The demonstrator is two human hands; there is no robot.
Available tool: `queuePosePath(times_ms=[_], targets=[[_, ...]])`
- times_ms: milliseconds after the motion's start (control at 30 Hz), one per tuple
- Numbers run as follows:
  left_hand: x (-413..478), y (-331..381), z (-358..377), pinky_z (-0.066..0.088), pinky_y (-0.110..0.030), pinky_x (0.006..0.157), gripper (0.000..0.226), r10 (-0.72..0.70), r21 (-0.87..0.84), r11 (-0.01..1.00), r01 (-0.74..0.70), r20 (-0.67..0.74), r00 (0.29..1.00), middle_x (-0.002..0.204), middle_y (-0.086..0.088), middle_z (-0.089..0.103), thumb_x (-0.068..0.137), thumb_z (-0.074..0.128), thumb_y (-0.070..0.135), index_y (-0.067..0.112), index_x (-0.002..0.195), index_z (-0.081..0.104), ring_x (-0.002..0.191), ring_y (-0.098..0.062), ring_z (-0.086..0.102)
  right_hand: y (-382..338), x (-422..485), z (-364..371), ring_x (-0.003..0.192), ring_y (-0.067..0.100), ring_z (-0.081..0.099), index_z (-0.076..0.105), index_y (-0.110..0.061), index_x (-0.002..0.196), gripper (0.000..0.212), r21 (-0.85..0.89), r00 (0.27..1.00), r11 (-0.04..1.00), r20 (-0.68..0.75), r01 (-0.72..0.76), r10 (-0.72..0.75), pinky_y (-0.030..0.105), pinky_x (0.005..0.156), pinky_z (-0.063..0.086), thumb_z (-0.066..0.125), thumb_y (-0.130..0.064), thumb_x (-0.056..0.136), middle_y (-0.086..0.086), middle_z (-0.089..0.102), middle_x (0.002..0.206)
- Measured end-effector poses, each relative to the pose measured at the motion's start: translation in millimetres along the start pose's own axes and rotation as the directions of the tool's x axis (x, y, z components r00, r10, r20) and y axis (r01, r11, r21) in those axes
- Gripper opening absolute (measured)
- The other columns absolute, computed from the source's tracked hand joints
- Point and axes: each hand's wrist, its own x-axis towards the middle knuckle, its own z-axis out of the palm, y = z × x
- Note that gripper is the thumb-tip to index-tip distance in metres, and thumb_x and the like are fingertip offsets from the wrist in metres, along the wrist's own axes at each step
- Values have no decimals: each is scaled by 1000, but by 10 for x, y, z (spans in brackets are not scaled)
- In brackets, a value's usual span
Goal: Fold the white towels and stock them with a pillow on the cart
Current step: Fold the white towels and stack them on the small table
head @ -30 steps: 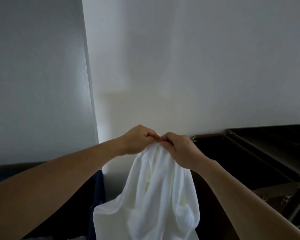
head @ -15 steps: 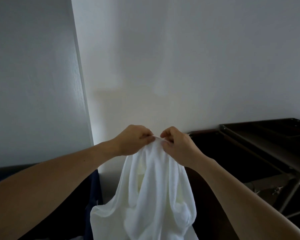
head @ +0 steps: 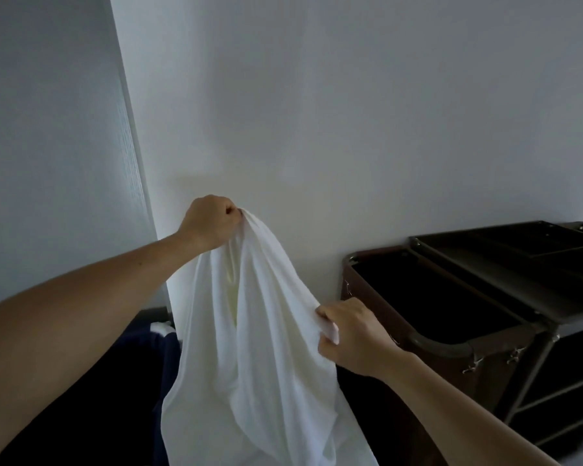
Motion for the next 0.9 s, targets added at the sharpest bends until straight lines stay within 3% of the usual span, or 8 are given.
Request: queuePosePath(times_ms=[133, 233, 333, 467, 600, 700, 800, 900], targets=[[-19, -98, 50, 45, -42, 67, 36, -12, 0, 1000, 12, 3, 1000, 70, -21, 63, 95, 47, 13, -7, 67, 55, 69, -34, 57, 124, -42, 65, 87, 2, 47, 68, -18, 101, 16, -47, 994, 999, 110, 3, 3, 9, 81, 32, 59, -20, 88, -15, 54, 94], [-33, -227, 30, 41, -39, 61, 37, -47, 3, 999, 47, 5, 999, 62, -18, 55, 95, 46, 12, -1, 60, 48, 63, -31, 49, 207, -103, 50, 92, 9, 54, 61, -25, 78, 14, -8, 987, 996, 131, -89, 89, 24, 92, 45, 60, -17, 90, -10, 56, 97], [-52, -351, 15, 48, -46, 69, 34, -96, 23, 995, 95, 29, 995, 78, -24, 65, 96, 46, 12, -10, 76, 61, 70, -31, 53, 249, -104, -41, 96, 6, 47, 59, -30, 85, 6, -131, 980, 991, 196, 11, 15, 29, 107, 32, 57, -34, 89, -16, 53, 94], [-69, -524, 22, 45, -40, 69, 33, -119, 62, 991, 117, 35, 992, 80, -14, 66, 98, 44, 14, -5, 85, 68, 75, -28, 56, 354, 29, -395, 94, 6, 36, 66, -26, 111, 43, -416, 991, 902, 111, 116, -76, 30, 92, 35, 47, -58, 90, -13, 52, 107], [-110, -643, 7, 49, -40, 75, 33, -114, 54, 992, 112, 41, 993, 84, -11, 68, 100, 46, 19, -1, 89, 70, 79, -28, 59, 456, 166, -800, 97, 10, 50, 75, -19, 97, 51, -379, 978, 918, -116, 119, -174, 29, 79, 43, 46, -60, 91, -8, 56, 117], [-111, -708, 0, 49, -40, 76, 32, -102, 37, 994, 100, 35, 994, 85, -12, 69, 101, 48, 19, -1, 91, 70, 82, -31, 61, 506, 259, -1011, 103, 11, 50, 76, -22, 97, 53, -438, 979, 897, -143, 66, -142, 32, 76, 46, 42, -62, 90, -13, 50, 126], [-109, -752, 10, 42, -33, 70, 29, -72, 28, 997, 71, 47, 996, 79, -3, 65, 102, 49, 21, 5, 91, 71, 77, -22, 57, 532, 312, -1099, 87, 8, 52, 72, -24, 89, 49, -428, 990, 903, -112, 32, -88, 31, 73, 44, 41, -62, 90, -13, 62, 101], [-112, -826, 7, 35, -25, 63, 28, -37, 28, 999, 34, 89, 995, 74, 7, 60, 102, 49, 25, 12, 85, 68, 75, -16, 54, 553, 308, -1114, 64, 12, 56, 66, -18, 71, 44, -146, 983, 988, -183, -43, 16, 28, 60, 44, 55, -57, 90, -3, 62, 68]])
